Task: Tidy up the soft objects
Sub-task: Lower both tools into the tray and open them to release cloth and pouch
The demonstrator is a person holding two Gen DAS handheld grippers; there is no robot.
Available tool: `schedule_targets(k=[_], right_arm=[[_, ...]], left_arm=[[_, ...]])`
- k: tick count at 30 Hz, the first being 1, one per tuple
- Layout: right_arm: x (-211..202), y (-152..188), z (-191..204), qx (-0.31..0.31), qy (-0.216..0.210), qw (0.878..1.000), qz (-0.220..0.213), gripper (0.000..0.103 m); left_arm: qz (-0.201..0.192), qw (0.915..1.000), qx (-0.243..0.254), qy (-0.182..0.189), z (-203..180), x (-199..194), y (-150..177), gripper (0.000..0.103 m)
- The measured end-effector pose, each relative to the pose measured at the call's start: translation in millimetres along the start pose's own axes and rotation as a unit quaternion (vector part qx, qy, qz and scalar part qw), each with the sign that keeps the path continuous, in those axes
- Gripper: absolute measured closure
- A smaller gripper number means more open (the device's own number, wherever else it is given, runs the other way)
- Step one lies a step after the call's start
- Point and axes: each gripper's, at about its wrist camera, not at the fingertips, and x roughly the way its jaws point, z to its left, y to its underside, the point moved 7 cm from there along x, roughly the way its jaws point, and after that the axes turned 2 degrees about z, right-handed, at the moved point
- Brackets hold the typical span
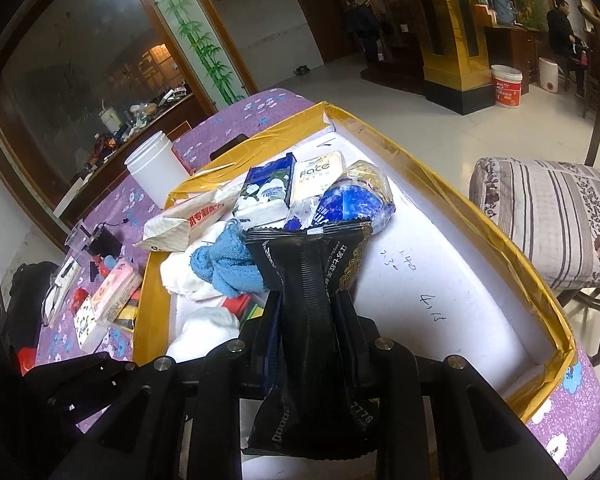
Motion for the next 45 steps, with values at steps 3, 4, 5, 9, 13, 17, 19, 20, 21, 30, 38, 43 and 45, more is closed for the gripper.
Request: schedule_targets(k=[3,4,5,9,13,17,19,20,21,30,38,43,45], right_arm=[[-1,0,1,-0.002,0.005,1.0,0.0,0.074],[-1,0,1,-0.002,0.004,1.0,0.0,0.072],[0,1,1,-0.003,0.004,1.0,0.001,0.072],[-3,2,2,-0.006,0.008,1.0,0.0,0.072],[-8,3,2,-0.01,0.009,1.0,-0.006,0.072],[-12,1,1,-0.006,0.005,1.0,-0.01,0.072],[-15,1,0,-0.005,0.006,1.0,-0.011,0.071],[-16,1,-1,-0.003,0.006,1.0,-0.013,0.07],[-18,1,-1,-0.002,0.003,1.0,-0.013,0.069],[-30,1,0,-0.003,0.003,1.0,-0.025,0.067],[-41,1,0,0.0,0.002,0.999,-0.034,0.065],[-53,-1,0,0.005,-0.006,0.999,-0.046,0.065],[-60,-2,1,0.004,-0.005,0.999,-0.052,0.064]], left_arm=[[-0.002,1.0,0.002,-0.002,0,0,0,0.089],[-0.003,1.0,0.003,-0.005,0,0,0,0.089],[-0.004,1.0,0.005,-0.007,0,-1,0,0.089],[-0.008,0.9998,0.012,-0.014,-3,-2,0,0.089],[-0.014,0.9994,0.019,-0.024,-5,-3,0,0.087],[-0.017,0.9992,0.021,-0.028,-5,-4,0,0.086],[-0.018,0.9991,0.023,-0.03,-5,-4,0,0.084],[-0.018,0.9991,0.024,-0.031,-6,-4,0,0.084],[-0.019,0.999,0.025,-0.033,-7,-4,1,0.084],[-0.034,0.9979,0.034,-0.044,-9,-9,1,0.075],[-0.055,0.997,0.03,-0.045,-7,-17,-2,0.054],[-0.074,0.9961,0.019,-0.043,-3,-25,-4,0.045],[-0.08,0.9958,0.015,-0.044,-1,-28,-5,0.043]])
